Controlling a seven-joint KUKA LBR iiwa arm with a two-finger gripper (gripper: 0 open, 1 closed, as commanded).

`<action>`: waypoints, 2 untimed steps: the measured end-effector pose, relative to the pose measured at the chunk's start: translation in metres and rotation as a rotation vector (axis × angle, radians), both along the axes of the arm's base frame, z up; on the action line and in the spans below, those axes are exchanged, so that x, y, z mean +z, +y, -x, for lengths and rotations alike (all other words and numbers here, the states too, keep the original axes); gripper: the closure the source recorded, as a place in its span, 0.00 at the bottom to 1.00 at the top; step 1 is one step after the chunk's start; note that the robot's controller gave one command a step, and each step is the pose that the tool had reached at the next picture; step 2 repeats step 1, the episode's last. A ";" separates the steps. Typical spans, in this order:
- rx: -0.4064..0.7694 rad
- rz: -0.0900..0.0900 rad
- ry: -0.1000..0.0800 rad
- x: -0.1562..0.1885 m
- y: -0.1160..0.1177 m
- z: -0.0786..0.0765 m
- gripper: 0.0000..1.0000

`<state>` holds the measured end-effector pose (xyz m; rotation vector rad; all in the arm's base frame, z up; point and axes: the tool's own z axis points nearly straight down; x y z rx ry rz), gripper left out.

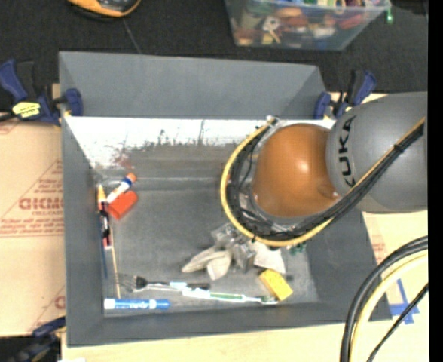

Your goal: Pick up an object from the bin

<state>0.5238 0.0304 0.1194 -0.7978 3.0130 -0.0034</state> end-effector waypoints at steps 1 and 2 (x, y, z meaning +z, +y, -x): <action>-0.002 0.000 0.000 0.024 0.000 0.000 1.00; -0.002 0.000 0.000 0.024 0.000 0.000 1.00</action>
Offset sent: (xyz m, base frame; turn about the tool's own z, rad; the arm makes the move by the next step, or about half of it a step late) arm 0.0000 -0.0003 0.0323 0.0015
